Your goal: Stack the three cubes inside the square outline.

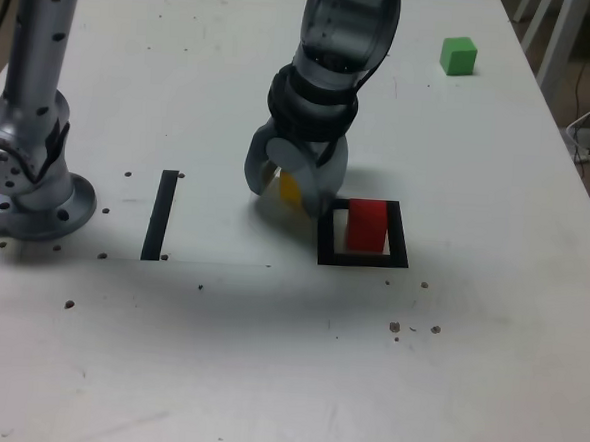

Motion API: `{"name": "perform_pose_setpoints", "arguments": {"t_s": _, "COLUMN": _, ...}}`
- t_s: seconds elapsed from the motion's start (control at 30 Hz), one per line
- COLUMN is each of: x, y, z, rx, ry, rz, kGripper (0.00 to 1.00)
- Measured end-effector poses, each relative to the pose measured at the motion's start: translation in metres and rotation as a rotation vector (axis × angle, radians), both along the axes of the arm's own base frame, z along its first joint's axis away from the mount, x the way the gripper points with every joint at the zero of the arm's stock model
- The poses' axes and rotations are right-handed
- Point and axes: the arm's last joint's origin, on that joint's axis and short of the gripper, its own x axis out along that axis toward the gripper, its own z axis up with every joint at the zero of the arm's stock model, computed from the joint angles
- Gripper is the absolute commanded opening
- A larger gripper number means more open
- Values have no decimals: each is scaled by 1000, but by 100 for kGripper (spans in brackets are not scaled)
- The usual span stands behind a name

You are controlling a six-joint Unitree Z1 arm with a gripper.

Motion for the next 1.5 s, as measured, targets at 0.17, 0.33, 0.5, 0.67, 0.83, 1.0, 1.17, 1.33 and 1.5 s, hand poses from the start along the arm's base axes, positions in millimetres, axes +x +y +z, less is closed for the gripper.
{"name": "perform_pose_setpoints", "arguments": {"t_s": 0.17, "x": 0, "y": 0, "z": 0, "rx": -2, "ry": 0, "rz": 1, "kGripper": 31}}
{"name": "perform_pose_setpoints", "arguments": {"t_s": 0.33, "x": 0, "y": 0, "z": 0, "rx": -4, "ry": 0, "rz": 1, "kGripper": 31}}
{"name": "perform_pose_setpoints", "arguments": {"t_s": 0.5, "x": -1, "y": 0, "z": 4, "rx": -2, "ry": 8, "rz": 10, "kGripper": 31}}
{"name": "perform_pose_setpoints", "arguments": {"t_s": 0.67, "x": 0, "y": -3, "z": 21, "rx": 3, "ry": -10, "rz": 33, "kGripper": 31}}
{"name": "perform_pose_setpoints", "arguments": {"t_s": 0.83, "x": 6, "y": -7, "z": 39, "rx": -7, "ry": -27, "rz": 65, "kGripper": 31}}
{"name": "perform_pose_setpoints", "arguments": {"t_s": 1.0, "x": 12, "y": -13, "z": 56, "rx": -30, "ry": -41, "rz": 95, "kGripper": 31}}
{"name": "perform_pose_setpoints", "arguments": {"t_s": 1.17, "x": 23, "y": -22, "z": 64, "rx": -54, "ry": -60, "rz": 133, "kGripper": 30}}
{"name": "perform_pose_setpoints", "arguments": {"t_s": 1.33, "x": 31, "y": -31, "z": 67, "rx": -59, "ry": -75, "rz": 181, "kGripper": 30}}
{"name": "perform_pose_setpoints", "arguments": {"t_s": 1.5, "x": 40, "y": -38, "z": 67, "rx": -75, "ry": -80, "rz": 203, "kGripper": 30}}
